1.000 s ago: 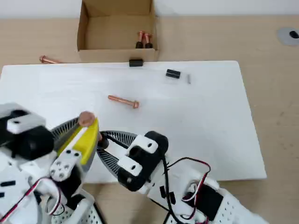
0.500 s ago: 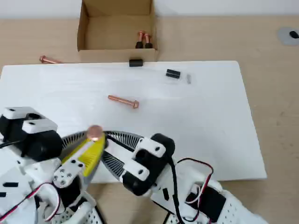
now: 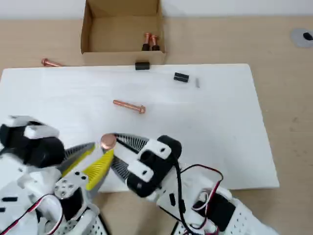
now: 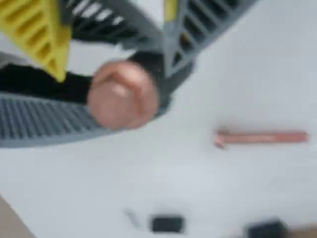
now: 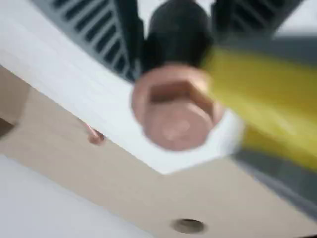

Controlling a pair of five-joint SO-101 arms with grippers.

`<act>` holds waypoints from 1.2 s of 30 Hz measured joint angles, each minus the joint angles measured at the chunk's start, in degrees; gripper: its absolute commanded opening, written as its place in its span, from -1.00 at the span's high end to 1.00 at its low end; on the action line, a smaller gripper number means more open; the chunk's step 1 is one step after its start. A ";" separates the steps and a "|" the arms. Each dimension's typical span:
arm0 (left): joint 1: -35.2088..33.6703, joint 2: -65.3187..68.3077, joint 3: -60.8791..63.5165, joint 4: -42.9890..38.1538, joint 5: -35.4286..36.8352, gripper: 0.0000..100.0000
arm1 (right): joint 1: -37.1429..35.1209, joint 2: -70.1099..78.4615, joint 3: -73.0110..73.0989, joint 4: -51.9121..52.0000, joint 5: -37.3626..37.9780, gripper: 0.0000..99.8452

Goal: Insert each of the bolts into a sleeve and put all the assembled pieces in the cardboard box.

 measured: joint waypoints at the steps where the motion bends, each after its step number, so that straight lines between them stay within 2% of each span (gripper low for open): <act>1: -1.58 0.00 -0.26 0.00 -1.41 0.71 | 0.70 0.00 0.00 0.00 0.00 0.98; 5: -6.77 0.00 -0.88 0.00 -5.01 0.71 | 2.64 0.00 0.00 0.00 0.00 0.98; 10: -9.32 0.00 -5.54 0.26 -5.71 0.71 | 5.45 0.00 0.00 -0.44 0.00 0.98; 16: -12.92 1.14 -7.91 0.26 -5.80 0.71 | 14.77 7.12 -0.53 -10.46 0.00 0.98; 25: -23.65 3.25 -7.65 0.35 -5.80 0.71 | 23.30 35.78 -18.55 -22.07 0.00 0.98; 36: -31.12 3.25 2.55 0.35 -5.80 0.71 | 32.62 78.77 -50.90 -26.20 0.00 0.98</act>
